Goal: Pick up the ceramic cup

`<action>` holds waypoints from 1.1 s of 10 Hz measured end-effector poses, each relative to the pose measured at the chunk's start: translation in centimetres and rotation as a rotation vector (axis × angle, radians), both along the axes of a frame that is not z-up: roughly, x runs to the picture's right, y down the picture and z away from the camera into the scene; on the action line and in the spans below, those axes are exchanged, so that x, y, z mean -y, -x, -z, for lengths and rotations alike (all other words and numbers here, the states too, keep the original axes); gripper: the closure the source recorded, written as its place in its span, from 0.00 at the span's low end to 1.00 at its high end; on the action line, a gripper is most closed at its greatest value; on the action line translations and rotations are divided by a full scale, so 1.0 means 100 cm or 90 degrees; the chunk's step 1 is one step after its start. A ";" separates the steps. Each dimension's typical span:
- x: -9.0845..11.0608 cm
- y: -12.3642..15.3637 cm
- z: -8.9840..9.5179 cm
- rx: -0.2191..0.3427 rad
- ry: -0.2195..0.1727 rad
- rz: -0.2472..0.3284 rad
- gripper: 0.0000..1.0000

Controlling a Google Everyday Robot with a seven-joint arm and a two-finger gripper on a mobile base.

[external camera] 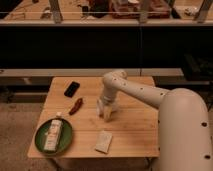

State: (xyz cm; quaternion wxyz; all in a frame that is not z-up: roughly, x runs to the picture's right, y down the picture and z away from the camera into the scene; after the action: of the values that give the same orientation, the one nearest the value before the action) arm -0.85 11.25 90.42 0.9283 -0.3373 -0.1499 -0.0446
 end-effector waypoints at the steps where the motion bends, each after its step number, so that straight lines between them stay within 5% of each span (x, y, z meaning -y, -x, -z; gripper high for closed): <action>1: -0.001 -0.001 -0.001 -0.002 0.001 -0.001 0.20; 4: -0.004 -0.002 -0.004 -0.014 0.007 -0.006 0.27; 7: -0.006 -0.012 -0.008 -0.002 0.034 -0.072 0.59; 11: -0.005 -0.013 -0.006 -0.003 0.033 -0.063 0.96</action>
State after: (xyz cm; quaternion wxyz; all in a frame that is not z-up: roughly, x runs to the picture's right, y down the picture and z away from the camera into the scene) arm 0.41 11.73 91.06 0.9207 -0.3534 -0.1656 0.0059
